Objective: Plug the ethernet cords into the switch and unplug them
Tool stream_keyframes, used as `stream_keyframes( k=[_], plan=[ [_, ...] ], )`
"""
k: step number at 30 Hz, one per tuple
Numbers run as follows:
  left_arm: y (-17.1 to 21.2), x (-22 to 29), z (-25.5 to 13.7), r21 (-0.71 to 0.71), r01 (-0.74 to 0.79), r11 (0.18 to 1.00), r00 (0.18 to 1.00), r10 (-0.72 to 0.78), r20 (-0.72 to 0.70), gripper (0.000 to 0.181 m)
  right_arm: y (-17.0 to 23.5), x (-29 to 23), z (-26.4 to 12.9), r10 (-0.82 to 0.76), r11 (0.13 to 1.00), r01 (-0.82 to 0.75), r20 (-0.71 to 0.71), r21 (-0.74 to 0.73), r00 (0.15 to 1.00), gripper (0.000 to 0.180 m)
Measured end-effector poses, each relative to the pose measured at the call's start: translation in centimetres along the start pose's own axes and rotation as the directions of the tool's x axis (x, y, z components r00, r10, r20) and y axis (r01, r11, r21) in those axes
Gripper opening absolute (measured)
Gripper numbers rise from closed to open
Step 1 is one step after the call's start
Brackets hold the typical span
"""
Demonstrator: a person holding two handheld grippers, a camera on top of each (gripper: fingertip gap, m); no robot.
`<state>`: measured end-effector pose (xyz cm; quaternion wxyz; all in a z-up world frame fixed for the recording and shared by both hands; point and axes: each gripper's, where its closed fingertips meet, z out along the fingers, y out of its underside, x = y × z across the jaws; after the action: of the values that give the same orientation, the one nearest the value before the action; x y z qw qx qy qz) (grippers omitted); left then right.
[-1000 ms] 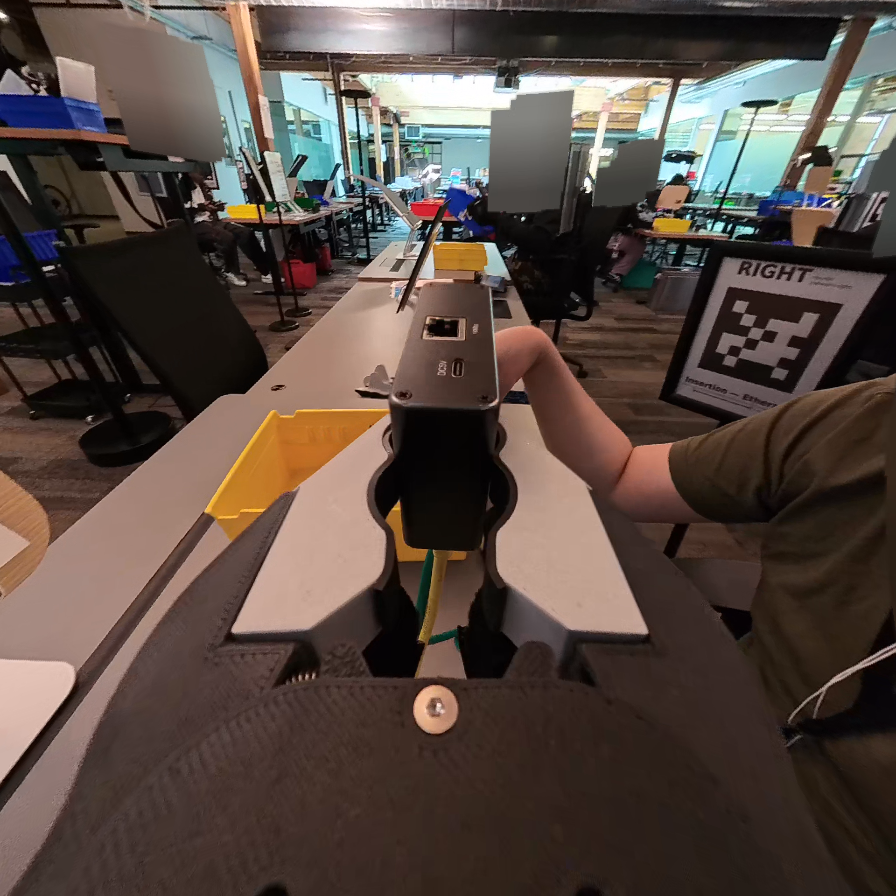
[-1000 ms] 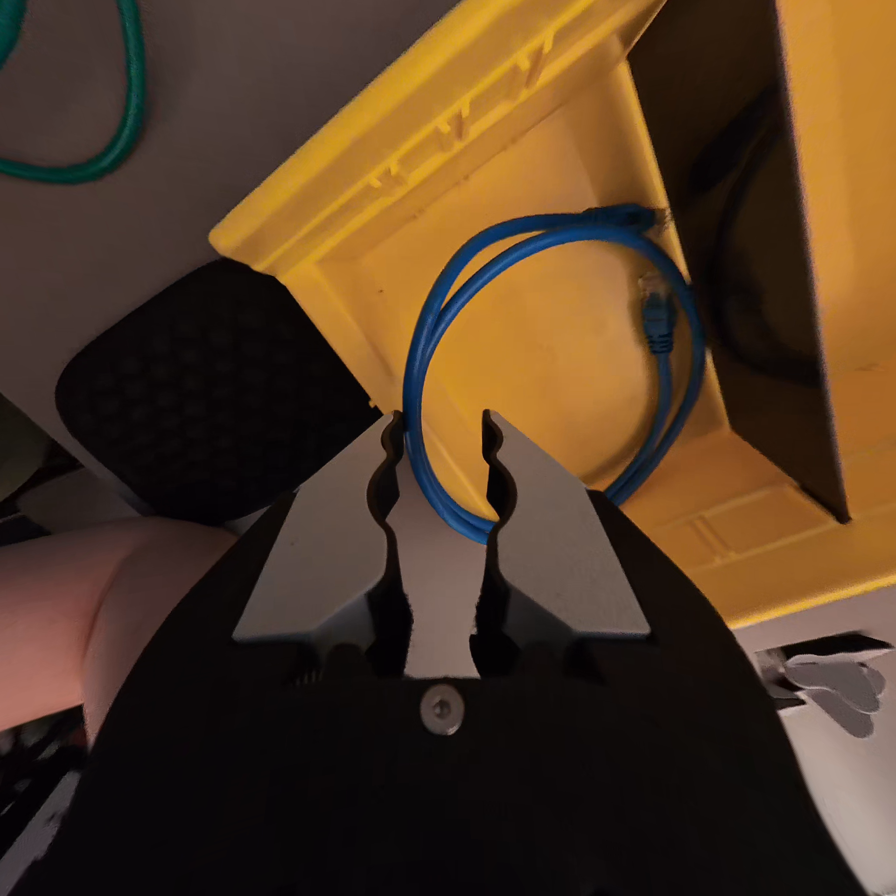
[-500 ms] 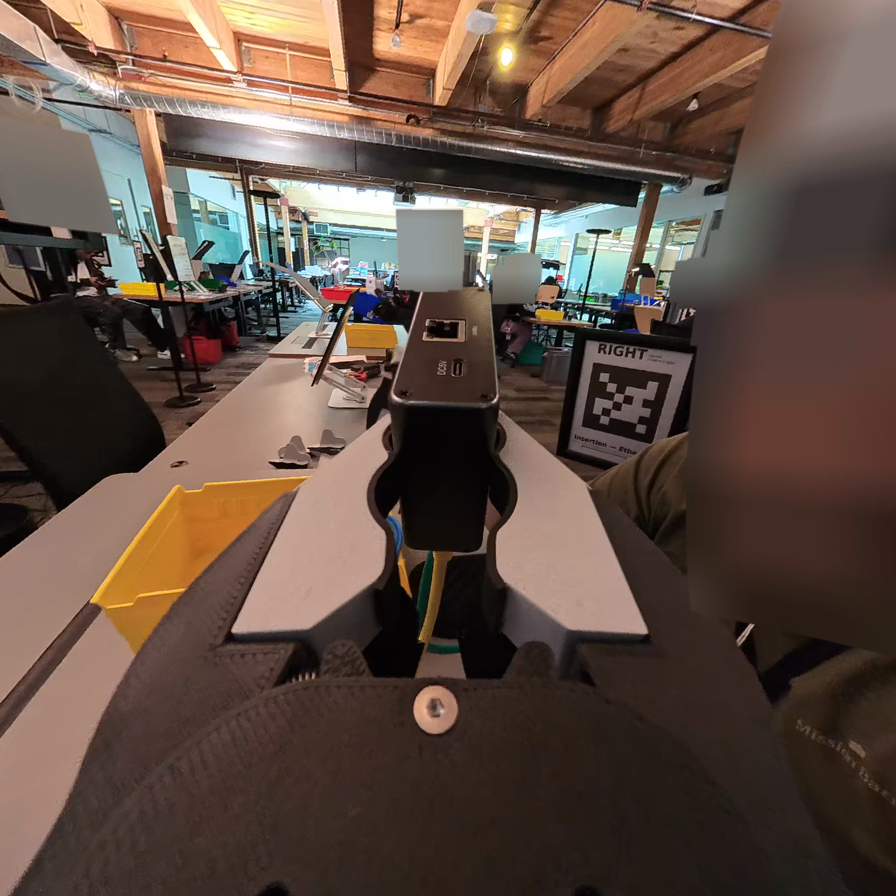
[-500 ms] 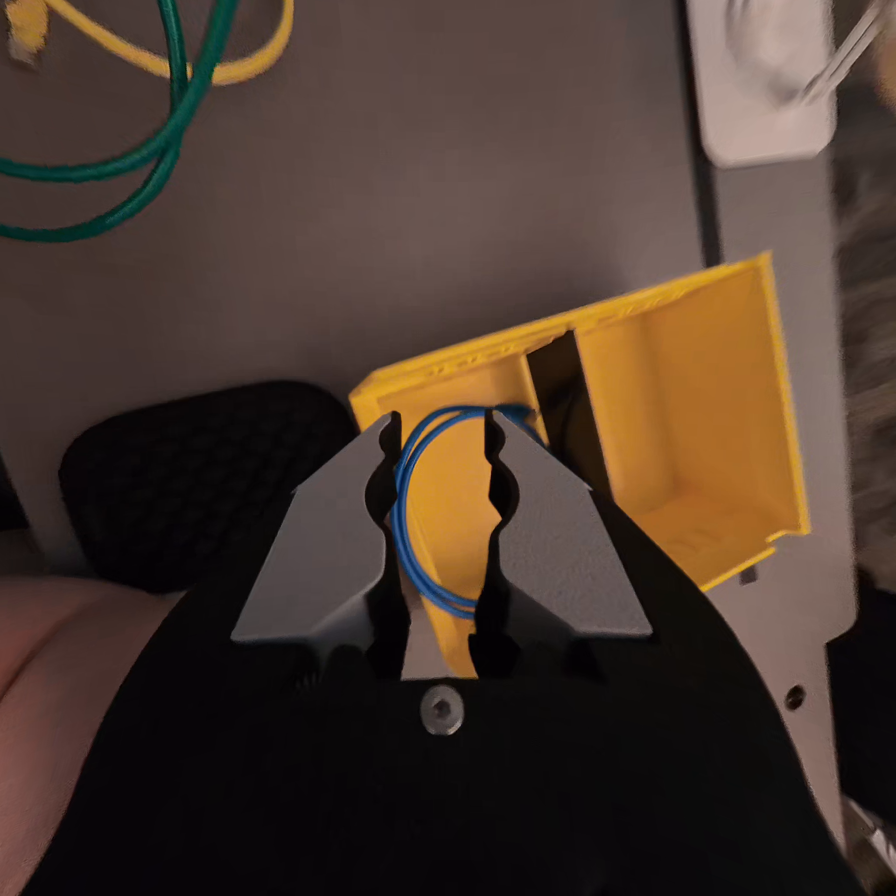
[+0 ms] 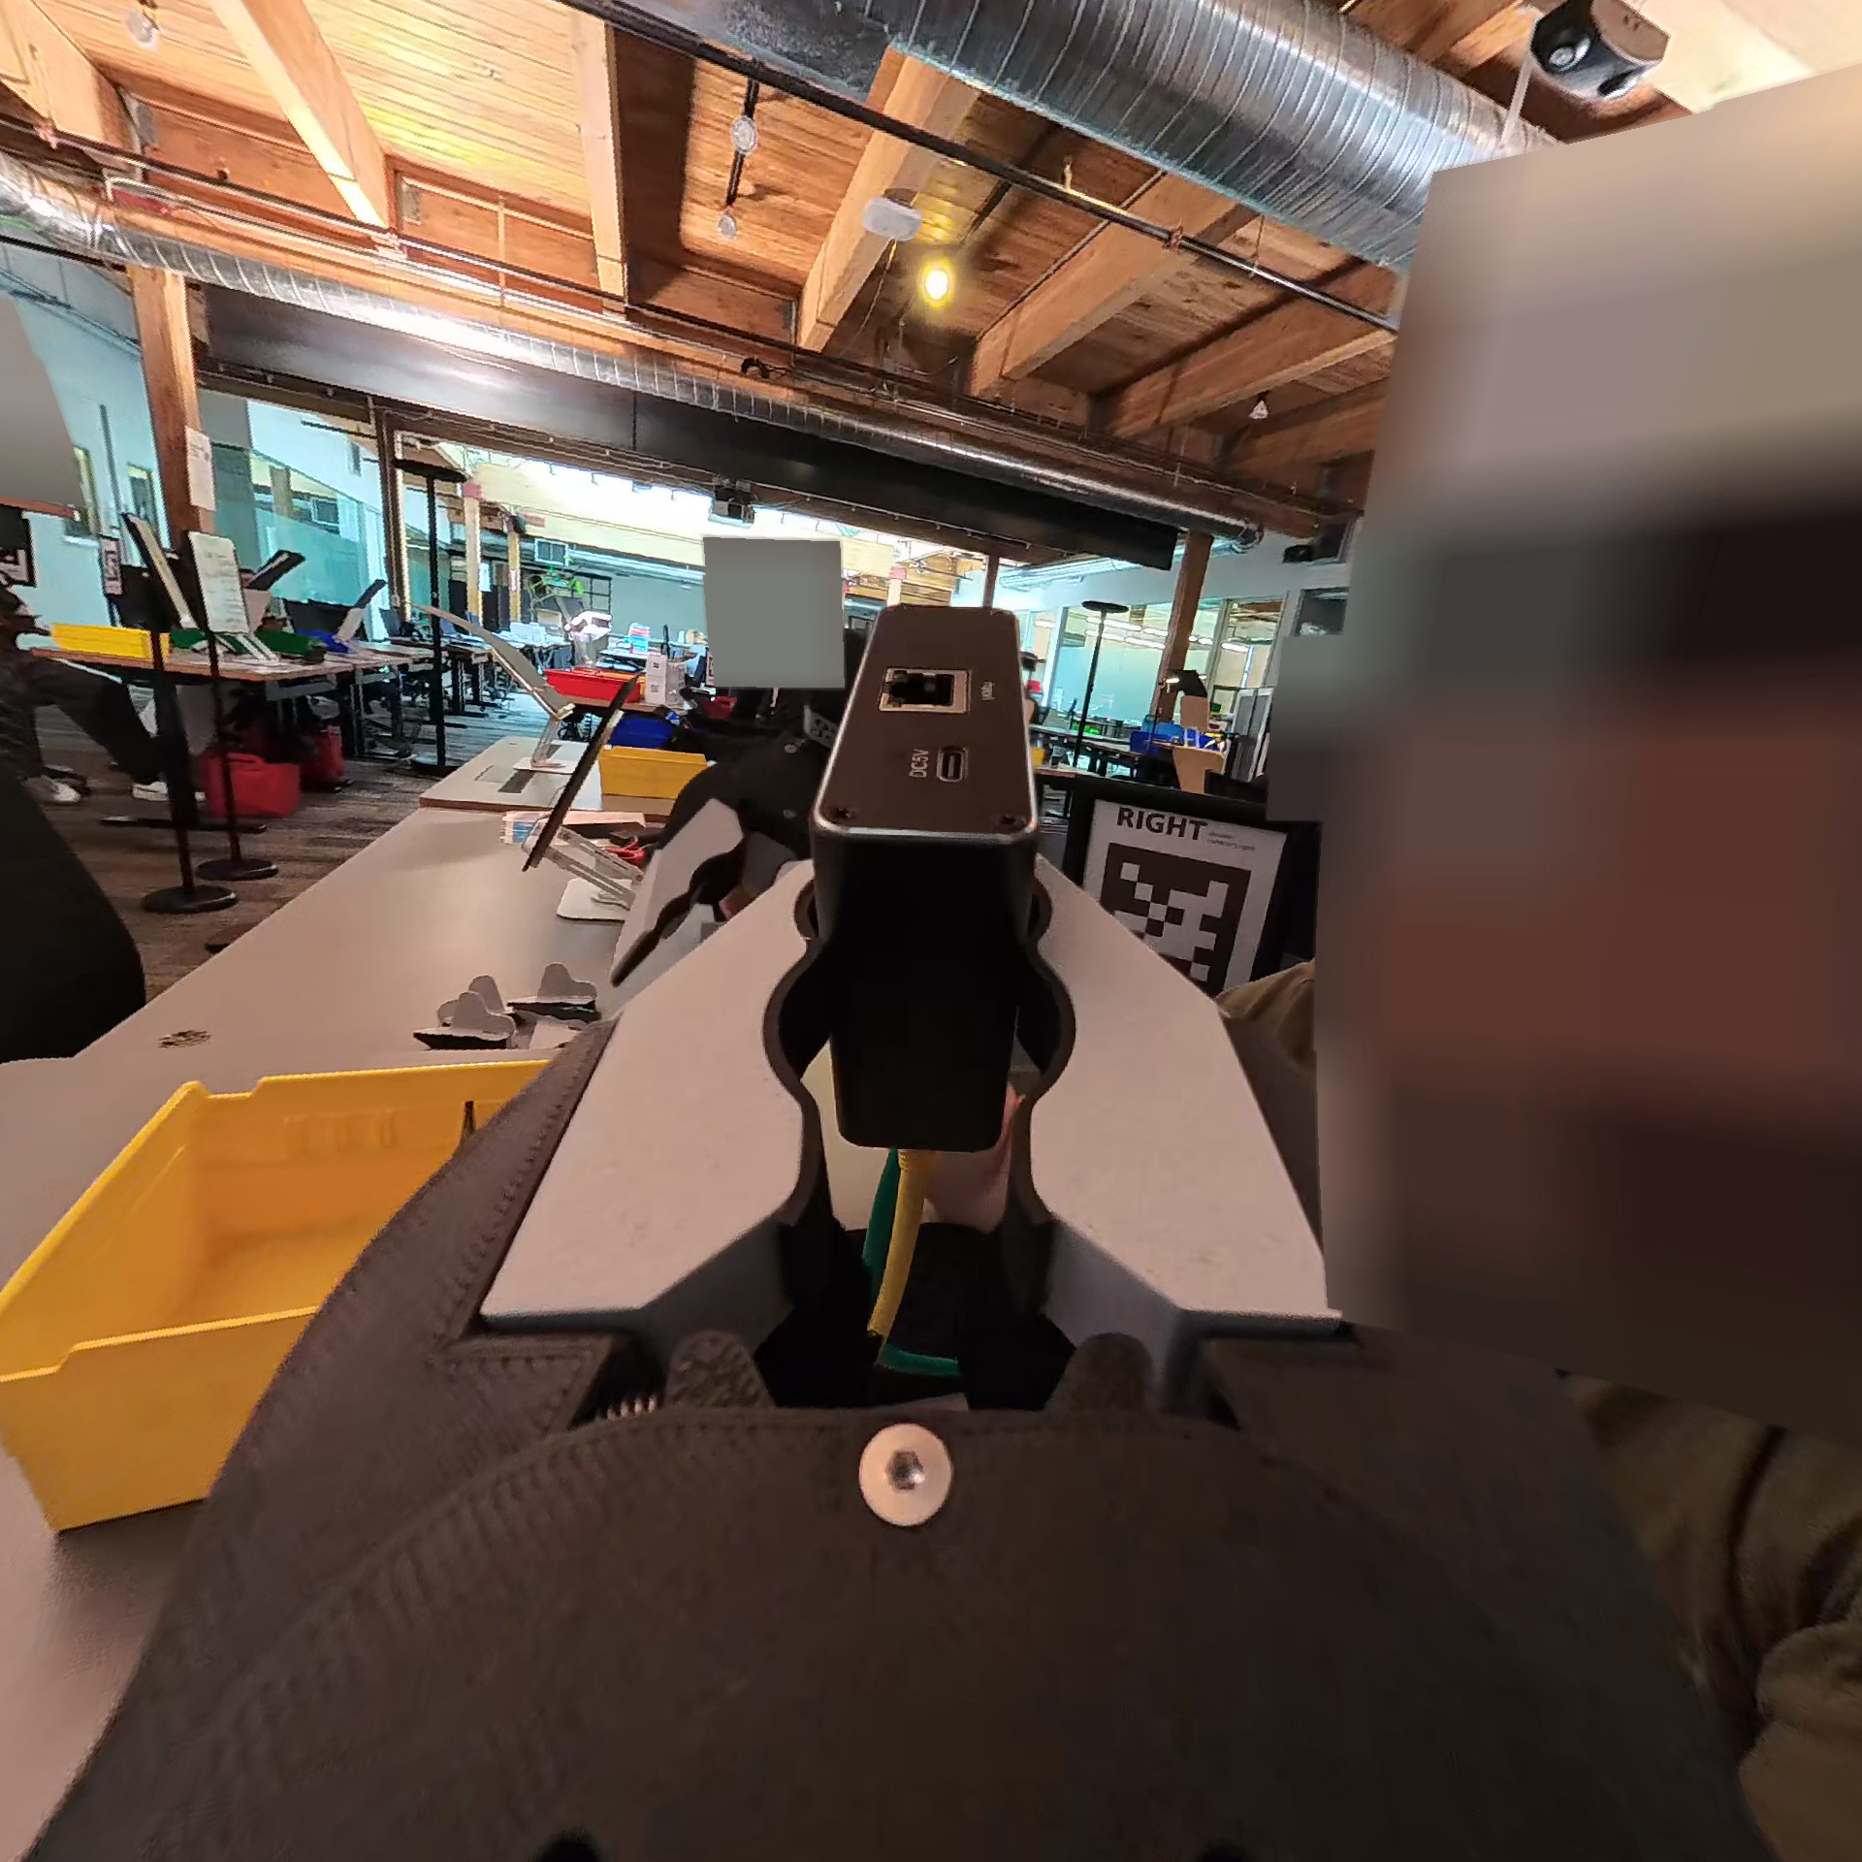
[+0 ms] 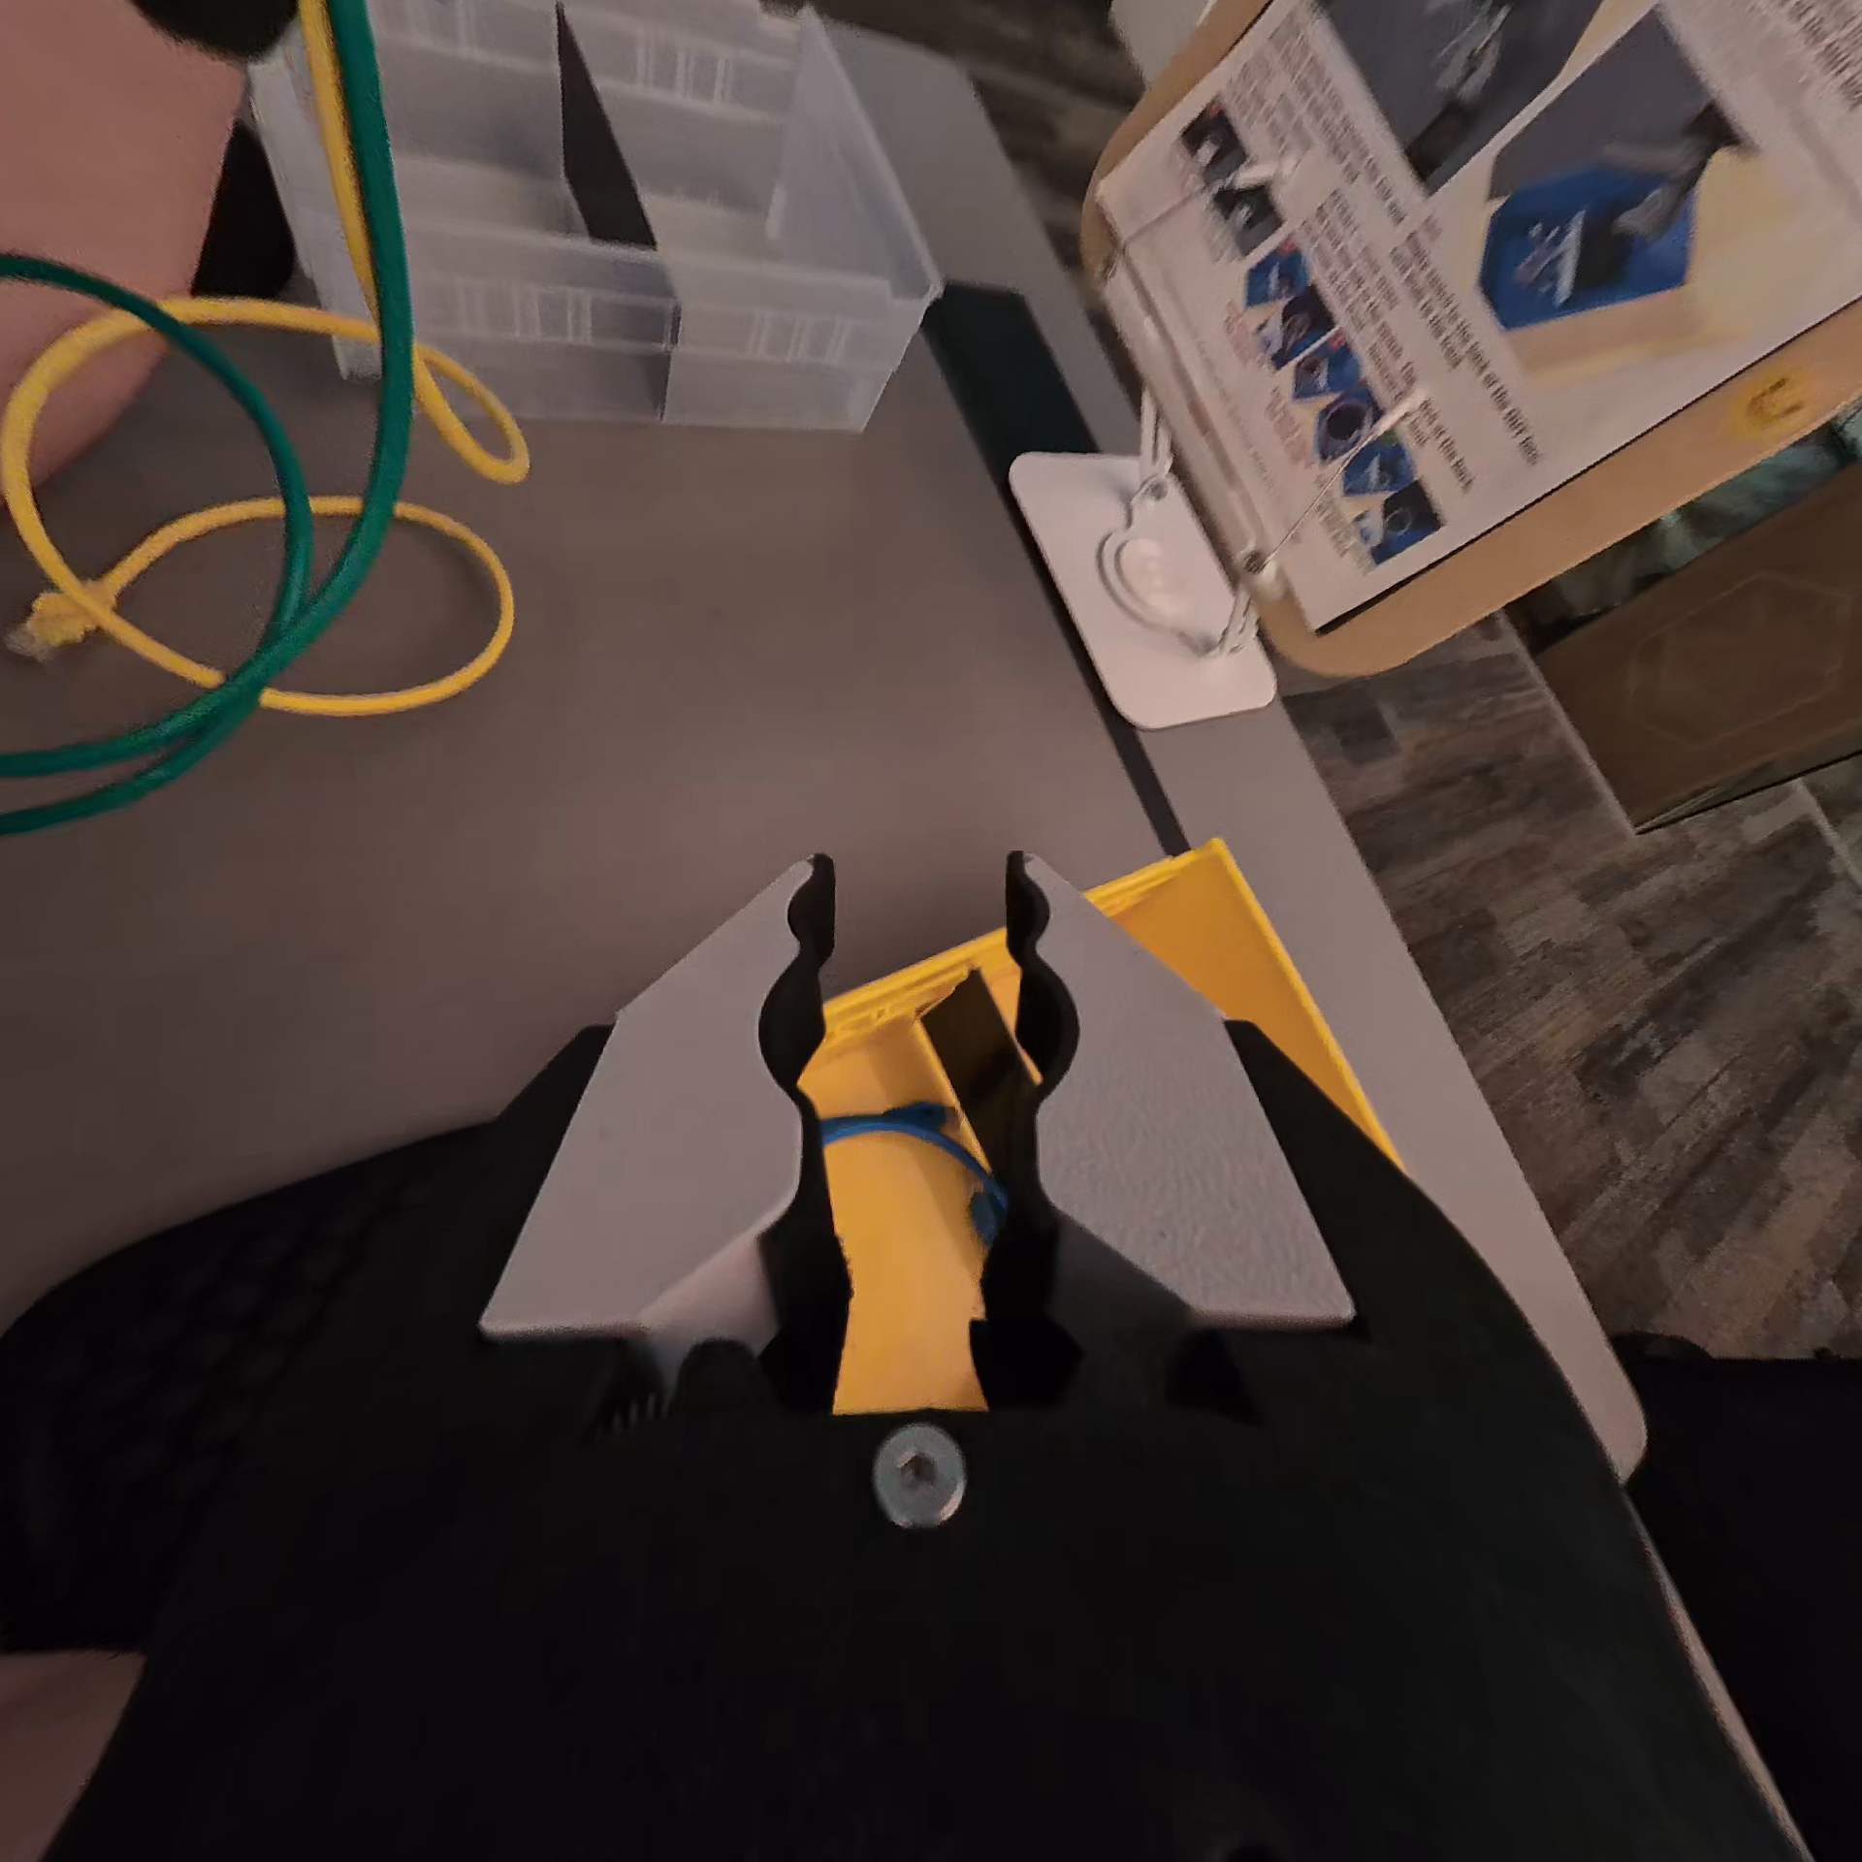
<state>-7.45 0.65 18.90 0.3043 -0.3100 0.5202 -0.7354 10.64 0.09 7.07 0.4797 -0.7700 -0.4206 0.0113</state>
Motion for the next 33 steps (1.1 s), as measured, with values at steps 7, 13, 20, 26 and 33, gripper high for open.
stream_keyframes(
  k=[7,13,20,26,33],
  plan=[
    [0.5,-2.8,-0.4,-0.05,-0.058,0.997,0.979,0.066,0.193,0.032,-6.4,1.5,-3.3,-0.03,0.933,0.086,-0.162,0.35,0.986,0.035],
    [1.0,-7.9,-1.4,-0.168,-0.182,0.969,0.816,0.245,0.523,0.031,-9.7,-0.4,-3.3,0.01,0.873,0.041,-0.102,0.486,0.995,0.043],
    [1.4,-11.0,-0.9,-0.346,-0.354,0.869,0.554,0.493,0.671,0.031,-11.5,-2.5,2.0,-0.039,0.898,0.102,-0.154,0.428,0.987,0.06],
    [1.6,-10.7,-0.1,-0.354,-0.374,0.857,0.559,0.513,0.652,0.031,-12.5,-3.0,3.8,-0.053,0.876,0.143,-0.204,0.46,0.978,0.062],
    [0.1,-8.3,0.4,-0.045,-0.247,0.968,0.814,0.233,0.532,0.031,-12.0,-2.3,4.6,0.076,0.841,-0.045,-0.035,0.539,0.997,0.049]
  ],
)
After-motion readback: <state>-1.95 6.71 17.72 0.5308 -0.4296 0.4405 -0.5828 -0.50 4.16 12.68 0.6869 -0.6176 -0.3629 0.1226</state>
